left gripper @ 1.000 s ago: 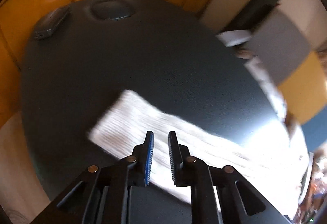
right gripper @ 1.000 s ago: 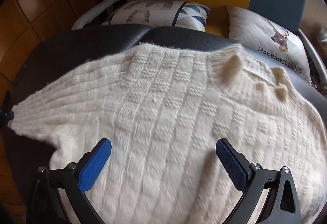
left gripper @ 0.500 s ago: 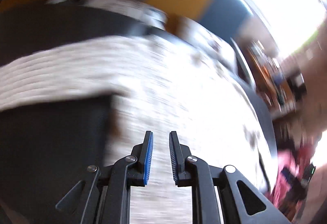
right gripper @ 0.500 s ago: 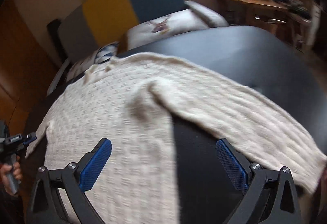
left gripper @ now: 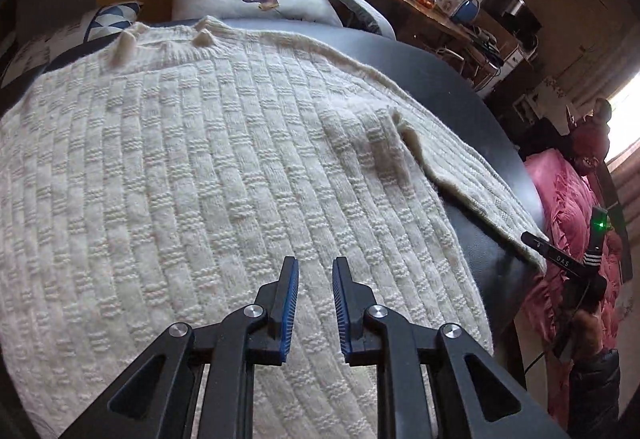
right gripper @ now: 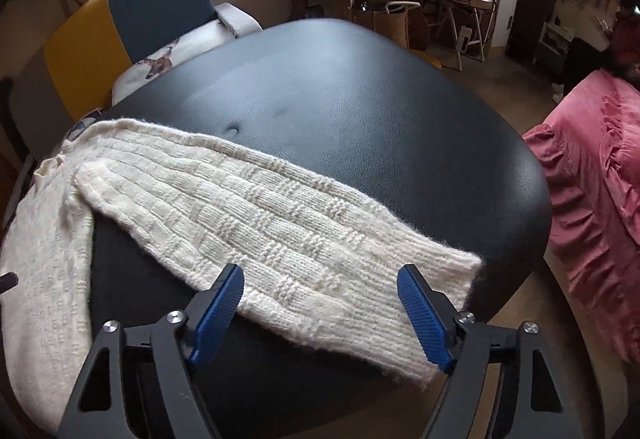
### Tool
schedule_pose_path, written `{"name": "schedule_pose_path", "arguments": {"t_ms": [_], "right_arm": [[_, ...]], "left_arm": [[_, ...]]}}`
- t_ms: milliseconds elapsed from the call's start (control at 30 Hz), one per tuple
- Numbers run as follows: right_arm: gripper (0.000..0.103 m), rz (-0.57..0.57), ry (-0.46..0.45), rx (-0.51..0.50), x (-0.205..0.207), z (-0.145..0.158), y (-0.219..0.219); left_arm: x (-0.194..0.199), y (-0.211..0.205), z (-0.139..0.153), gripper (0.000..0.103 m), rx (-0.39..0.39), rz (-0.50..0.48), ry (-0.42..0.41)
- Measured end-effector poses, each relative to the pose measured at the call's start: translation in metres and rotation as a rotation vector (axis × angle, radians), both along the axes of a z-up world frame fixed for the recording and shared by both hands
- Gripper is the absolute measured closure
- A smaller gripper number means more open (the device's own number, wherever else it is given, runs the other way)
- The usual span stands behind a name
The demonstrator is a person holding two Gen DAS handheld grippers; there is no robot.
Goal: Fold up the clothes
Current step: 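Grasp the other sleeve cuff with the right gripper and fold it across the body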
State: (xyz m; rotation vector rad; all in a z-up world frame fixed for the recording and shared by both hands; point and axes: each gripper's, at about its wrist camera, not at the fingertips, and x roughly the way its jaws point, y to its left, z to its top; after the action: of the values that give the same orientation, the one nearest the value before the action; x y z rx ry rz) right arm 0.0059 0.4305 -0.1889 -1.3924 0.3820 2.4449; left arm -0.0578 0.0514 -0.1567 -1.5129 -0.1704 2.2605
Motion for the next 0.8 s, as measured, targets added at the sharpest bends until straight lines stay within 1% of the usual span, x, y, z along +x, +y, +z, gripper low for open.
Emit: {"name": "schedule_pose_path", "arguments": {"t_ms": [100, 133, 167, 233, 267, 300, 333, 433, 533, 600, 667, 733, 800], "right_arm": [[0.026, 0.026, -0.022, 0.08, -0.007, -0.006, -0.006], [0.026, 0.036, -0.03, 0.097, -0.009, -0.006, -0.009], [0.028, 0.044, -0.031, 0.108, -0.009, -0.006, -0.01], [0.04, 0.053, -0.029, 0.127, -0.009, -0.006, -0.012], [0.059, 0.052, -0.031, 0.133, -0.01, -0.004, -0.011], [0.085, 0.05, -0.035, 0.138, -0.012, -0.002, -0.01], [0.089, 0.048, -0.039, 0.142, -0.014, 0.0, -0.01], [0.089, 0.052, -0.062, 0.183, -0.029, 0.006, -0.002], [0.089, 0.035, -0.038, 0.21, -0.047, 0.025, 0.01], [0.089, 0.036, -0.02, 0.252, -0.062, 0.039, 0.015], [0.089, 0.046, -0.03, 0.301, -0.079, 0.043, 0.017], [0.089, 0.06, -0.072, 0.347, -0.097, 0.035, 0.017], [0.088, 0.06, -0.13, 0.339, -0.107, 0.016, 0.025]], "left_arm": [[-0.007, -0.001, -0.022, 0.086, -0.011, 0.007, -0.044], [-0.008, -0.003, -0.029, 0.086, -0.005, 0.012, -0.062], [-0.008, -0.007, -0.032, 0.086, 0.015, 0.02, -0.062], [-0.006, -0.012, -0.034, 0.086, 0.04, 0.021, -0.058], [-0.005, -0.014, -0.034, 0.086, 0.049, 0.02, -0.059], [-0.004, -0.016, -0.035, 0.086, 0.058, 0.02, -0.061], [-0.003, -0.018, -0.035, 0.086, 0.066, 0.019, -0.063], [0.001, -0.021, -0.036, 0.086, 0.081, 0.008, -0.063], [0.002, -0.025, -0.037, 0.086, 0.097, 0.007, -0.069], [0.005, -0.026, -0.038, 0.086, 0.098, 0.003, -0.067], [0.009, -0.027, -0.037, 0.086, 0.091, -0.006, -0.058], [0.014, -0.025, -0.035, 0.086, 0.081, -0.015, -0.051], [0.015, -0.025, -0.035, 0.086, 0.074, -0.019, -0.059]]}}
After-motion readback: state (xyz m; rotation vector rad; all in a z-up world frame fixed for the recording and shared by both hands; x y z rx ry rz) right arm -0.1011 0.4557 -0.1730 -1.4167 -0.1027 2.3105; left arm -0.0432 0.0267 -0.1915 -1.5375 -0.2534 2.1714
